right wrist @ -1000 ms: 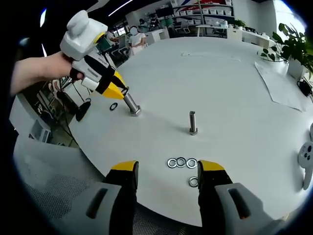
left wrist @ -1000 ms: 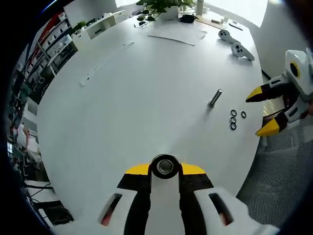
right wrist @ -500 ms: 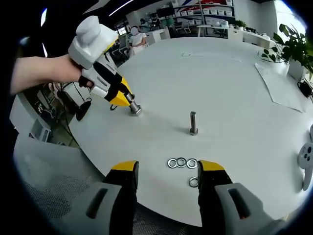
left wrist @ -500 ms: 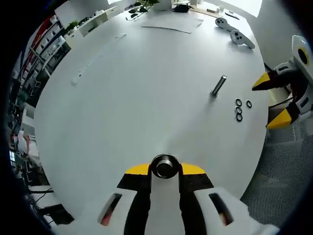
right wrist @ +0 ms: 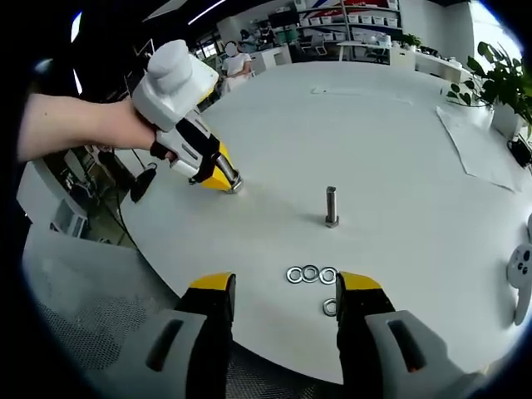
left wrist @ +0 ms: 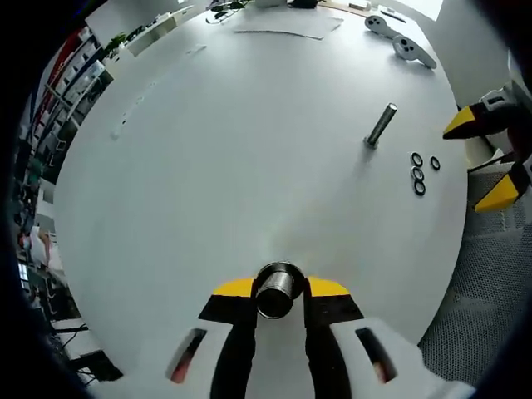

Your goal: Place the washer onto the threaded stud by aligning its center hole with the stud, sliding it down to the base, and recovering from edge contact or off-axis alignment until the washer reaches the visible bottom stop.

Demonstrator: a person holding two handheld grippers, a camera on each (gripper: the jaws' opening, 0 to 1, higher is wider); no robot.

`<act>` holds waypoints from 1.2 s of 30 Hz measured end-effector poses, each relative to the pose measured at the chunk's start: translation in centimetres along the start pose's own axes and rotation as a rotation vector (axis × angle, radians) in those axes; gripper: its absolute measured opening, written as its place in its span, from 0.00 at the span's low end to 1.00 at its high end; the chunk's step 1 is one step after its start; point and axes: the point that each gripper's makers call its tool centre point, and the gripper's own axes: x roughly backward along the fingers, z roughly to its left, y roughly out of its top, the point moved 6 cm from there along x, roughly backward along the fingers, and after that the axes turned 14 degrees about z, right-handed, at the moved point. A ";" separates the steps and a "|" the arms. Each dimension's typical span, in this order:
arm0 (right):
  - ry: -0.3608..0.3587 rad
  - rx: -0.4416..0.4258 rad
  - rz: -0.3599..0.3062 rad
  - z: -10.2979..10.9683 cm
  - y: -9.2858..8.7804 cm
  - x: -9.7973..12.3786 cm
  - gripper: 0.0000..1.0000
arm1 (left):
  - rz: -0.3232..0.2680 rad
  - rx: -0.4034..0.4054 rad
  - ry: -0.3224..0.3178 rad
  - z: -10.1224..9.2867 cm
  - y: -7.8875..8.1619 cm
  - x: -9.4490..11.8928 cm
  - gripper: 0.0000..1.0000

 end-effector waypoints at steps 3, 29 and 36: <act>0.008 -0.014 -0.006 0.0 0.1 0.0 0.51 | 0.001 0.012 -0.005 0.1 -0.1 -0.2 0.20; 0.006 -0.008 -0.001 -0.1 -0.3 -0.1 0.51 | -0.209 0.183 0.070 1.3 -4.2 4.0 0.28; -0.003 0.007 -0.017 -0.2 -0.2 0.0 0.51 | -0.259 0.274 0.071 1.4 -6.8 4.7 0.28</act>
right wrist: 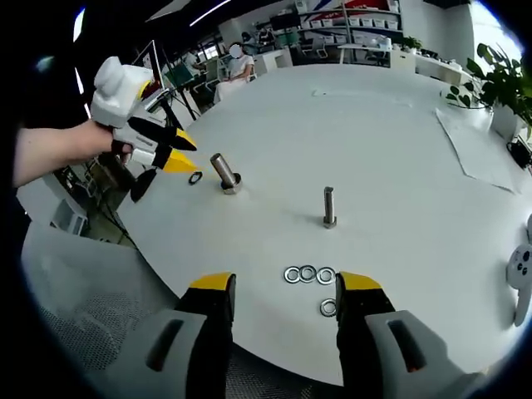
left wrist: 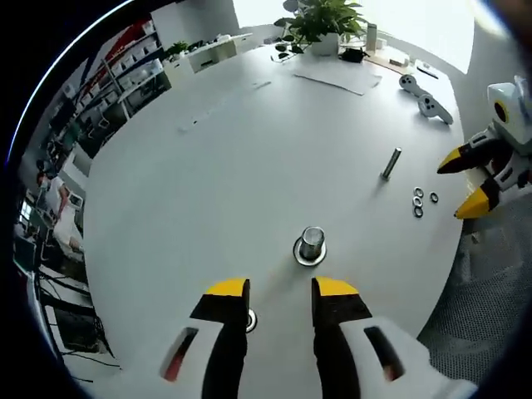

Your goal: Place the washer onto the threaded stud by aligning its center hole with the stud, sliding it down to the base, and recovering from edge contact or off-axis alignment until the washer reaches the visible bottom stop.

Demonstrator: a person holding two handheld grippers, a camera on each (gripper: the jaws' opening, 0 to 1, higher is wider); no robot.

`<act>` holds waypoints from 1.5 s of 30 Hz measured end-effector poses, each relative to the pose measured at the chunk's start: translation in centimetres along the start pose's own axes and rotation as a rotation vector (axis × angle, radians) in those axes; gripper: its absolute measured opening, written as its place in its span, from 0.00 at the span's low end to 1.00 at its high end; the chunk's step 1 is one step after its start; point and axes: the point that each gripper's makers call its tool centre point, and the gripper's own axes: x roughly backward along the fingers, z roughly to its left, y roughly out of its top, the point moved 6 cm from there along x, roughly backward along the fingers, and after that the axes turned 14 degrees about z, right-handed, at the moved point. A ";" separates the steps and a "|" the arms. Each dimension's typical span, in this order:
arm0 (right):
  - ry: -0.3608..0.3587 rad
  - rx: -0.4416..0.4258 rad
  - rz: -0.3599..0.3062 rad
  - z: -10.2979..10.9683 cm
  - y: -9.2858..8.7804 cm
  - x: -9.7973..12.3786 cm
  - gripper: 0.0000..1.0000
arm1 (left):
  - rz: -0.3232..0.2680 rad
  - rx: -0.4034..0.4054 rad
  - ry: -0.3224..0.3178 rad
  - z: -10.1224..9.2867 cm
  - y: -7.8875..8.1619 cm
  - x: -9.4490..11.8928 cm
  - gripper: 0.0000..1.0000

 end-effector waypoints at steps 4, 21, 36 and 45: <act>0.001 0.009 -0.008 0.0 0.1 0.0 0.51 | -0.028 0.038 0.003 -0.1 -0.8 0.8 0.29; -0.009 0.007 -0.028 -0.2 0.3 0.0 0.51 | -0.119 0.157 0.035 0.2 -2.9 4.7 0.29; -0.014 0.005 -0.044 -0.4 0.7 0.2 0.50 | -0.119 0.192 0.062 0.6 -4.8 6.4 0.29; -0.018 0.011 -0.043 -0.3 0.5 0.4 0.50 | -0.104 0.208 0.047 0.6 -5.3 6.4 0.31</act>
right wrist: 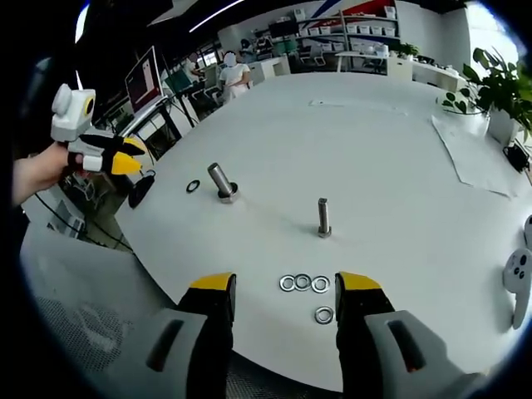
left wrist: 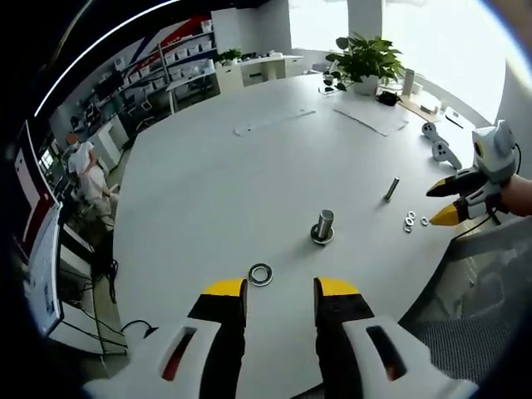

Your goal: Place the washer onto the threaded stud by aligning its center hole with the stud, sliding it down to the base, and recovering from edge contact or off-axis alignment until the washer reaches the visible bottom stop.

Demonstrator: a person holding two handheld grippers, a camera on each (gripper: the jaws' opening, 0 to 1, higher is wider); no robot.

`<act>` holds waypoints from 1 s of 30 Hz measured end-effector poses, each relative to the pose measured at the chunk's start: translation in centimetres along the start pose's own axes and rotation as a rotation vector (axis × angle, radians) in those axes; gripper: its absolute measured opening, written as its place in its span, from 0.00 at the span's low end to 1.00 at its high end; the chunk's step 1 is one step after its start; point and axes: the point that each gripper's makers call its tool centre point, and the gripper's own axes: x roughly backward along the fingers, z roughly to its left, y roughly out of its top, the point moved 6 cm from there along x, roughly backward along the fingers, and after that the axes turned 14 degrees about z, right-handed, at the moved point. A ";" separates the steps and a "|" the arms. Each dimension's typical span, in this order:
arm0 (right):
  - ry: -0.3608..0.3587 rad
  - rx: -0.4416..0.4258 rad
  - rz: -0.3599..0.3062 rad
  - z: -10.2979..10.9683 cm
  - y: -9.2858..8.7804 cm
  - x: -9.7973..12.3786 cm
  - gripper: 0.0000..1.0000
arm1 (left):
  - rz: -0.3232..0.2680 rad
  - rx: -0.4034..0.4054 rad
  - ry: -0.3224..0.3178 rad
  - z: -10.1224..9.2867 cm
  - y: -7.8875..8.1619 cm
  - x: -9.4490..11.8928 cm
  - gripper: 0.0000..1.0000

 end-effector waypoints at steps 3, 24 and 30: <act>0.001 0.009 -0.007 0.1 0.3 0.1 0.50 | 0.013 0.009 0.001 0.2 -0.3 -0.5 0.31; -0.002 0.009 0.013 0.2 0.0 -0.3 0.50 | 0.119 -0.003 -0.039 2.0 0.4 -5.1 0.32; 0.017 0.001 0.018 0.5 0.1 -0.5 0.51 | 0.185 -0.013 -0.050 2.2 -0.1 -7.1 0.32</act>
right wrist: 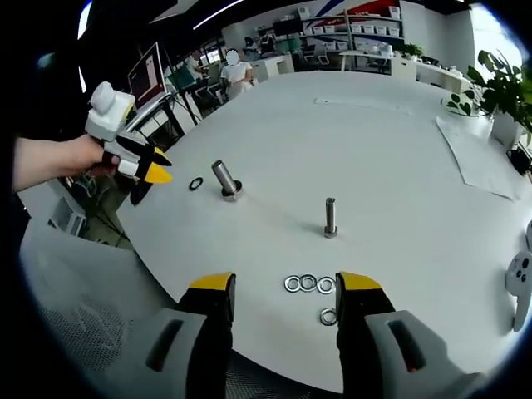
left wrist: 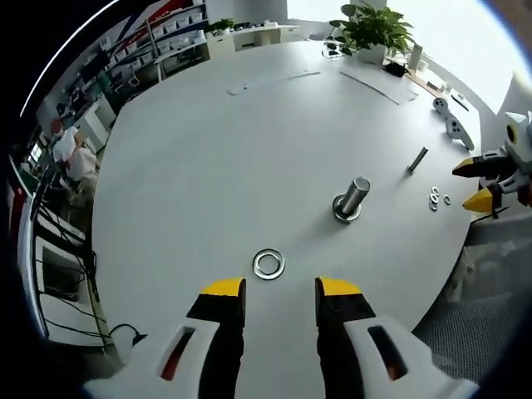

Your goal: Place the washer onto the threaded stud by aligning its center hole with the stud, sliding it down to the base, and recovering from edge contact or off-axis alignment until the washer reaches the visible bottom stop.

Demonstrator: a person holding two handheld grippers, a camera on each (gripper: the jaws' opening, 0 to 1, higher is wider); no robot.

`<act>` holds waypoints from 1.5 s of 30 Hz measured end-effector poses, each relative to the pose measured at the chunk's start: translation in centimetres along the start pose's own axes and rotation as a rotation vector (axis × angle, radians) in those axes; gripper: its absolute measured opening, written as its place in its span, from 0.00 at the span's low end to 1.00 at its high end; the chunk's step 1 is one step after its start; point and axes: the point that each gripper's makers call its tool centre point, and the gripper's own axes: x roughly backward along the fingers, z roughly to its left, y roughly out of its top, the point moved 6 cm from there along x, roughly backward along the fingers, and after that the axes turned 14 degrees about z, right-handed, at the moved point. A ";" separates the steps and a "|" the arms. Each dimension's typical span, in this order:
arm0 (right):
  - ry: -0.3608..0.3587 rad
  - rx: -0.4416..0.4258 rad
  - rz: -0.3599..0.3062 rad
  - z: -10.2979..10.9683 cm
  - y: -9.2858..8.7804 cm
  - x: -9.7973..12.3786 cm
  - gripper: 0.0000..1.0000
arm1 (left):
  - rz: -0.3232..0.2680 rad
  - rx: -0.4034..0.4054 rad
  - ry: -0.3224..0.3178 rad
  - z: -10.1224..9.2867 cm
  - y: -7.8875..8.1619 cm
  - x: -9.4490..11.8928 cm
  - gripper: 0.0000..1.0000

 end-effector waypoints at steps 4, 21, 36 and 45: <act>0.010 0.001 0.000 0.3 0.0 0.0 0.51 | 0.045 0.006 -0.014 0.1 -0.2 -1.1 0.32; 0.041 -0.056 -0.004 0.1 -0.1 -0.2 0.51 | 0.163 0.060 -0.036 1.2 0.7 -5.0 0.33; 0.045 -0.063 -0.010 0.1 0.1 -0.1 0.51 | 0.224 -0.066 -0.032 1.0 2.3 -5.3 0.26; 0.033 -0.052 -0.013 0.0 0.1 0.2 0.51 | 0.344 -0.197 -0.037 -0.3 1.9 -5.3 0.20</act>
